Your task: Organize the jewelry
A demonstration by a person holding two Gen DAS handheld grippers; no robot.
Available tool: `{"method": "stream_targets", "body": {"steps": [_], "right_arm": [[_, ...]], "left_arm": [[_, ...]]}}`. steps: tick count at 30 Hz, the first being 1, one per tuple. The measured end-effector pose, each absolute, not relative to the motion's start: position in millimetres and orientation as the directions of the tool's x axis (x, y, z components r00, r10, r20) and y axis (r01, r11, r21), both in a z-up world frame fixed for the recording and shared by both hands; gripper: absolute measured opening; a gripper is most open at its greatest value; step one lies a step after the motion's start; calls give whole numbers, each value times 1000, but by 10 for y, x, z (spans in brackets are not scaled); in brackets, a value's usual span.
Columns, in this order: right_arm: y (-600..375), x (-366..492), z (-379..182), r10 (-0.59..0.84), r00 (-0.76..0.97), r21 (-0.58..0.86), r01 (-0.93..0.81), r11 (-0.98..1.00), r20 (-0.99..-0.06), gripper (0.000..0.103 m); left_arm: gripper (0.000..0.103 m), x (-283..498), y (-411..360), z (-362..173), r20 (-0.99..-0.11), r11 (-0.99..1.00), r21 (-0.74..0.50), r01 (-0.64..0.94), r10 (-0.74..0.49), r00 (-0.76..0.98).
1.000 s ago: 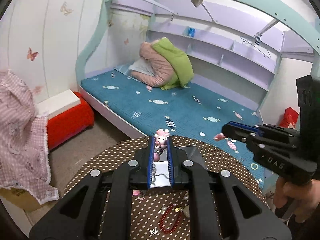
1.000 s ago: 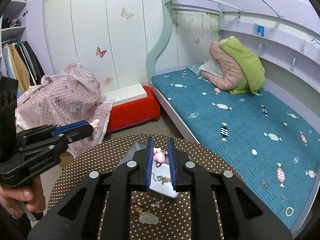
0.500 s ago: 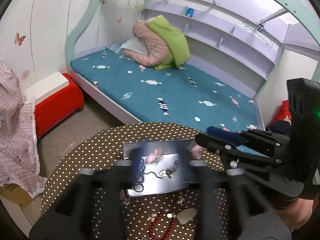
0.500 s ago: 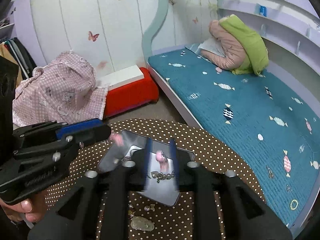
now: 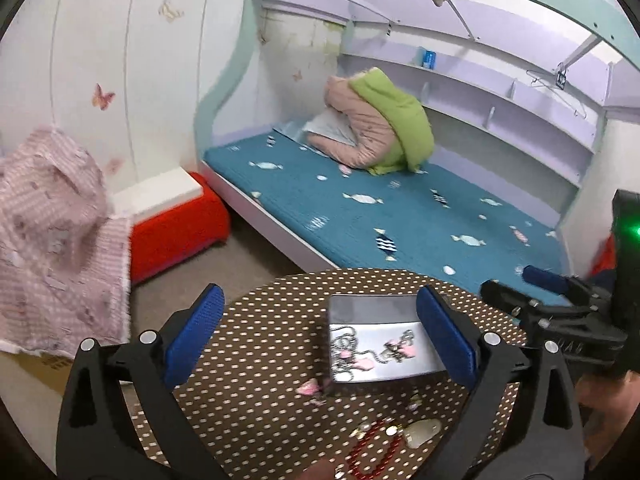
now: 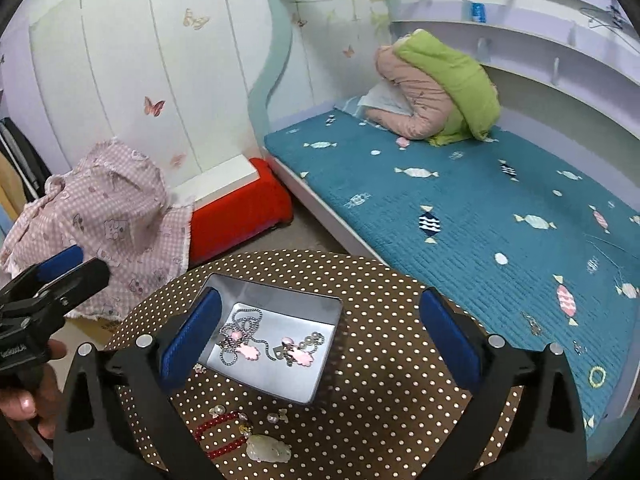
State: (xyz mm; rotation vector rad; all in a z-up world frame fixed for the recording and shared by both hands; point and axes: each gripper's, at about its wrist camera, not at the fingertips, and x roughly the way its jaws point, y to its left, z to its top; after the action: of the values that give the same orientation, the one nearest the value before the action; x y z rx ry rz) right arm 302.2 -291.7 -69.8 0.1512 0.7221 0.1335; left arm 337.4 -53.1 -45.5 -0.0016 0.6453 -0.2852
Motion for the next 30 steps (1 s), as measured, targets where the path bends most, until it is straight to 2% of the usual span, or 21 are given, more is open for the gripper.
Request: {"method": "stream_targets", "body": {"steps": [12,21,30], "right_arm": [[-2876,2597,-484,164,790,190,-61,980,-590,95],[-2837,2180,-178,134,853,156,-62,986,-505,95],[-2761,1827,-119,99,885,120,-49,992,-455,95]], "left_arm": [[97,2923,-324,-252,-547,976,-73,206,-211,810],[98,2544,-160,-72,-492,985,-56,161,-168,854],[97,2289,-8,-128,-479,990,-51,134,-142,866]]}}
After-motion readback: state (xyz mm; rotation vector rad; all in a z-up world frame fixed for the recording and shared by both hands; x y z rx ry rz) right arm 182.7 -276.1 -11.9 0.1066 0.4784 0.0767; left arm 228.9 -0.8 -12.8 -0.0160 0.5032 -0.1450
